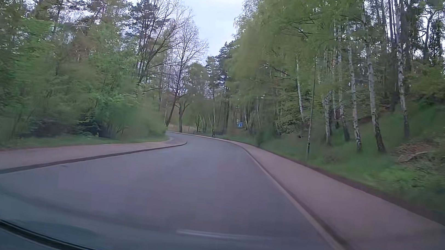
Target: Follow the waypoints while adhering to traffic rules and regulations
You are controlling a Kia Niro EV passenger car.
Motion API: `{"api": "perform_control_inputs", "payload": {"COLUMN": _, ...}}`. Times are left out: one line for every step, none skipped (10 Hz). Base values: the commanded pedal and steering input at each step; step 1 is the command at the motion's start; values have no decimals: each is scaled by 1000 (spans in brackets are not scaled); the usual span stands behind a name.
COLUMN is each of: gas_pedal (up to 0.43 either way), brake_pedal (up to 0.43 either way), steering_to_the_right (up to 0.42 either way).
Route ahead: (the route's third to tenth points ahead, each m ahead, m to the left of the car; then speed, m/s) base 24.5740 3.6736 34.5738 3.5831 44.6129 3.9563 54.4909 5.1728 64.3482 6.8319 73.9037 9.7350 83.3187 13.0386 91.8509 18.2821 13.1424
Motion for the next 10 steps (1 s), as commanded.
{"api": "perform_control_inputs", "payload": {"gas_pedal": 79, "brake_pedal": 0, "steering_to_the_right": 0}}
{"api": "perform_control_inputs", "payload": {"gas_pedal": 47, "brake_pedal": 0, "steering_to_the_right": 0}}
{"api": "perform_control_inputs", "payload": {"gas_pedal": 20, "brake_pedal": 0, "steering_to_the_right": 0}}
{"api": "perform_control_inputs", "payload": {"gas_pedal": 20, "brake_pedal": 0, "steering_to_the_right": 1}}
{"api": "perform_control_inputs", "payload": {"gas_pedal": 20, "brake_pedal": 0, "steering_to_the_right": 2}}
{"api": "perform_control_inputs", "payload": {"gas_pedal": 20, "brake_pedal": 0, "steering_to_the_right": 3}}
{"api": "perform_control_inputs", "payload": {"gas_pedal": 20, "brake_pedal": 0, "steering_to_the_right": 3}}
{"api": "perform_control_inputs", "payload": {"gas_pedal": 39, "brake_pedal": 0, "steering_to_the_right": 2}}
{"api": "perform_control_inputs", "payload": {"gas_pedal": 39, "brake_pedal": 0, "steering_to_the_right": 0}}
{"api": "perform_control_inputs", "payload": {"gas_pedal": 47, "brake_pedal": 0, "steering_to_the_right": 0}}
